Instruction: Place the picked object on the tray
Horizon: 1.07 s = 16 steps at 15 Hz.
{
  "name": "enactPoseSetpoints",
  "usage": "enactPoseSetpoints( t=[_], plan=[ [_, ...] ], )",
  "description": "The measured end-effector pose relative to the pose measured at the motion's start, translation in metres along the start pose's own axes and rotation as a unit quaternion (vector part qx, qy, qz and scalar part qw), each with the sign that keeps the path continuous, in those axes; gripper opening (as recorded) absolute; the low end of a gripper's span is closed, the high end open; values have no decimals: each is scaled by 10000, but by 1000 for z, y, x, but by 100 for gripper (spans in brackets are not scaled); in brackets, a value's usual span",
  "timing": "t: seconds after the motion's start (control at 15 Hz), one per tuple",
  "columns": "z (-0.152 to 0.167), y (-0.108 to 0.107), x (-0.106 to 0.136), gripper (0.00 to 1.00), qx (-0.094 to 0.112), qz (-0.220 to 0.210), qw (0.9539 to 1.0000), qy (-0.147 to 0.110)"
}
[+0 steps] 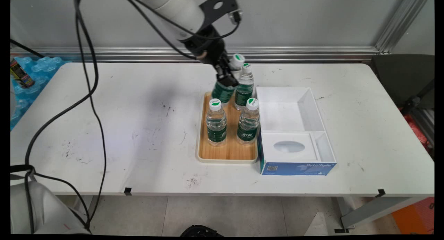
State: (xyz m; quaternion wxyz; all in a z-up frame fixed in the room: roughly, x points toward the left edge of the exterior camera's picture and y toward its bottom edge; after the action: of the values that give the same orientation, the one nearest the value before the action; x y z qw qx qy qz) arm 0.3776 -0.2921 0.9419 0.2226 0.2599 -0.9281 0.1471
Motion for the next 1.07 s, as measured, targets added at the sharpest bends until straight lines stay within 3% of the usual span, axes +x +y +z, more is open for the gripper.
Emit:
enactPoseSetpoints(
  t=[0.4,1.07],
  plan=[
    [2,-10,-35,0,218,-191,9996,36],
    [37,-26,-56,0,284,-322,9981,450]
  ],
)
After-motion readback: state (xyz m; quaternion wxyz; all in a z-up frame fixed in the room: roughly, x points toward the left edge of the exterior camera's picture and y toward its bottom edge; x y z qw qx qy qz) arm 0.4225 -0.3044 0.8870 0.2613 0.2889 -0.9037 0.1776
